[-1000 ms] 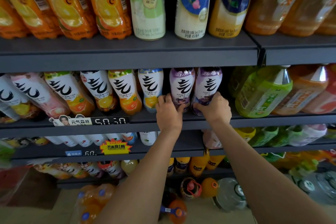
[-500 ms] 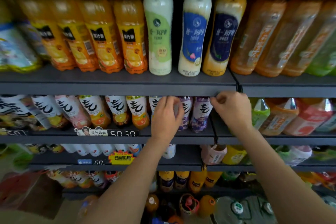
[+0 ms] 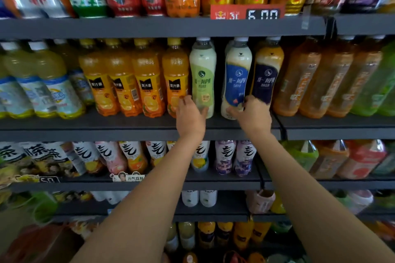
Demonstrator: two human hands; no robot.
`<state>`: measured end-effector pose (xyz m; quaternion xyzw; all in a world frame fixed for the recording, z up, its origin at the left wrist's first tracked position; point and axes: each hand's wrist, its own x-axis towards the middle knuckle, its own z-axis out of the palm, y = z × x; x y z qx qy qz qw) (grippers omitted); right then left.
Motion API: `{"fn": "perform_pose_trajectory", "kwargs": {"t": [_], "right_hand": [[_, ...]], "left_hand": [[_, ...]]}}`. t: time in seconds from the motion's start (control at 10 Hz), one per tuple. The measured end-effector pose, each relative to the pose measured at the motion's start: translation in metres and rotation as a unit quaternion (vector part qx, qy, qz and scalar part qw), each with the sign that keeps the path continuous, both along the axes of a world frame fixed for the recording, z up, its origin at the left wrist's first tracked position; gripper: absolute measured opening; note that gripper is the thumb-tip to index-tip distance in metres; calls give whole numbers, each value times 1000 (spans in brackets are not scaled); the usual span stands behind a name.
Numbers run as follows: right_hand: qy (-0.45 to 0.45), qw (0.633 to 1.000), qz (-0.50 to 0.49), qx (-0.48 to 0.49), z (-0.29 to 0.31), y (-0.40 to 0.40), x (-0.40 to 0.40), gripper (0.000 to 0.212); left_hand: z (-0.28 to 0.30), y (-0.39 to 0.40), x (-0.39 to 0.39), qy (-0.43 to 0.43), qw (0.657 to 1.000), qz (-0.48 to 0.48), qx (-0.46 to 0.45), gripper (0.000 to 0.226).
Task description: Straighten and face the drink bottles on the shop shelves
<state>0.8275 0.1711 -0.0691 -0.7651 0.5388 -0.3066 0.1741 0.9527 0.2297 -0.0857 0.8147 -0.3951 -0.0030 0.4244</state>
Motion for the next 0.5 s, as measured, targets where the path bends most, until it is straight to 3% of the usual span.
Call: {"fn": "perform_pose_trajectory", "kwargs": {"t": [0.2,0.5], "right_hand": [[19,998,-52,-4,-1,-1,11,45],[38,998,-43,-4,1,-5,13,45]], "left_hand": [[1,-8,1,8,1000,21,-2,47],[-1,-8,3,4,1000,10,-13,50]]}}
